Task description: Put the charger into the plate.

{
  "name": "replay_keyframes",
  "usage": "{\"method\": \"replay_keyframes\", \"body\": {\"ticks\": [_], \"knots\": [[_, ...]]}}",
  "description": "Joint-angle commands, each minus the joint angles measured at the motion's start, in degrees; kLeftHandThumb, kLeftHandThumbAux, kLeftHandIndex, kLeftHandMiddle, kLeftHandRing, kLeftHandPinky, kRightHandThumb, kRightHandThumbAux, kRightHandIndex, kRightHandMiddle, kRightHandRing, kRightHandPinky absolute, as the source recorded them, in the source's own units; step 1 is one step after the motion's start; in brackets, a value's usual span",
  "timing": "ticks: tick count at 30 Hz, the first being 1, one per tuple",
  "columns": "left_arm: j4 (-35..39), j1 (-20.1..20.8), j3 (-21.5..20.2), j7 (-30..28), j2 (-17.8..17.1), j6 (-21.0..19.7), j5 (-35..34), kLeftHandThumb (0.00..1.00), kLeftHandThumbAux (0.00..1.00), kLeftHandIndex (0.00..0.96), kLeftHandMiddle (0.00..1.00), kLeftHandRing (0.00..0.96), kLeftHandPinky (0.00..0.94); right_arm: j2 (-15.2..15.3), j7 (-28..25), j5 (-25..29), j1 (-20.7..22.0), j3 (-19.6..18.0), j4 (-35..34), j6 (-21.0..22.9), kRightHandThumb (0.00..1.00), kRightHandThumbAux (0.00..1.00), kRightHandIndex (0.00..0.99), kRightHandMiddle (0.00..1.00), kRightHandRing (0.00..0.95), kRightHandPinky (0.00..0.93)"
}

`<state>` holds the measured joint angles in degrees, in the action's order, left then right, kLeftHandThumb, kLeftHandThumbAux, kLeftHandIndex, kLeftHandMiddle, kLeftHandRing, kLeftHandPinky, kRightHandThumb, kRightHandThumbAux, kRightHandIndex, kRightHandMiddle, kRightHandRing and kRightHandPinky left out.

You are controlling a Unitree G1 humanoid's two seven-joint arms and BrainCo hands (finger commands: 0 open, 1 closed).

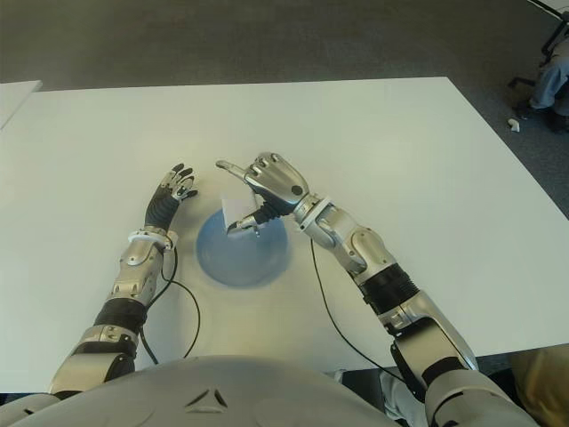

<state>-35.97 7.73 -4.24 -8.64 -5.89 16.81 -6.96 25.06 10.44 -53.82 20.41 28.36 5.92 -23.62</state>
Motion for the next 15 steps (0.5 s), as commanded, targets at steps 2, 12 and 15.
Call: {"method": "replay_keyframes", "body": {"ticks": [2, 12, 15], "knots": [[-5.9, -5.1, 0.8, -0.1, 1.2, -6.1, 1.0, 0.0, 0.515, 0.094, 0.149, 0.138, 0.16, 0.4, 0.3, 0.8, 0.5, -0.5, 1.2, -1.8, 0.34, 0.161, 0.0, 0.0, 0.0, 0.0], [-6.2, -4.9, 0.9, -0.5, 1.0, -5.7, 1.3, 0.0, 0.52, 0.125, 0.163, 0.146, 0.162, 0.3, 0.6, 0.7, 0.7, -1.1, 1.6, -2.5, 0.361, 0.129, 0.0, 0.0, 0.0, 0.0], [-6.4, -4.9, 0.9, -0.8, 0.9, -5.6, 1.2, 0.0, 0.519, 0.137, 0.165, 0.144, 0.158, 0.2, 0.8, 0.8, 0.7, -1.3, 1.7, -2.6, 0.369, 0.126, 0.0, 0.0, 0.0, 0.0]]}}
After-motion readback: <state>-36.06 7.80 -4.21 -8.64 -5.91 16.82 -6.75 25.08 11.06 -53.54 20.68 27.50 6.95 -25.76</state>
